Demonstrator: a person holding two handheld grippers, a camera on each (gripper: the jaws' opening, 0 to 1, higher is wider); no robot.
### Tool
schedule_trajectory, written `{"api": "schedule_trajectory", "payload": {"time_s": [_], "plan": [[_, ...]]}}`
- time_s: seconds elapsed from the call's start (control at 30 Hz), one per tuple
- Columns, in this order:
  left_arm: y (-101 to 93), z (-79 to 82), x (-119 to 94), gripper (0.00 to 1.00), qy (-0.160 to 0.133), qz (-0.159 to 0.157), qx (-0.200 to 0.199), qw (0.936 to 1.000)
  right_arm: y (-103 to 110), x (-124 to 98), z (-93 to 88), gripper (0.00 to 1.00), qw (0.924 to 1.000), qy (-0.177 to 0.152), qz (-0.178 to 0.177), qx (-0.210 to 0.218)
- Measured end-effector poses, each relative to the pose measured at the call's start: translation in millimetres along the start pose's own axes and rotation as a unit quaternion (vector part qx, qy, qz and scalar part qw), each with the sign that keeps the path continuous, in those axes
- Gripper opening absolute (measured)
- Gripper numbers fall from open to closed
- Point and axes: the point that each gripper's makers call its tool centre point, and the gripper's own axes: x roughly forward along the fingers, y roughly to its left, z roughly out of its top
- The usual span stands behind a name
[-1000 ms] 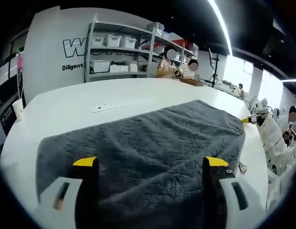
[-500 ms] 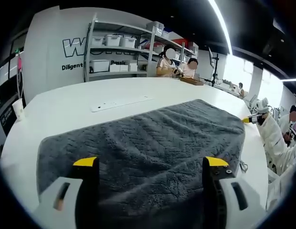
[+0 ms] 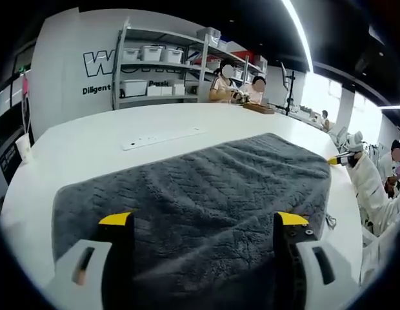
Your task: Open the folded towel by lifting each exposed corner and separating the folded layers until the towel lies flat within the target outline without major curled edges
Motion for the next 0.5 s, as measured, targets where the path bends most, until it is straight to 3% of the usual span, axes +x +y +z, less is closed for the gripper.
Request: {"api": "schedule_trajectory", "payload": {"time_s": [0.5], "plan": [[-0.5, -0.7, -1, 0.88, 0.003, -0.001, 0.004, 1.0, -14, -4, -1.6, 0.0, 0.9992, 0.002, -0.037, -0.01]]}}
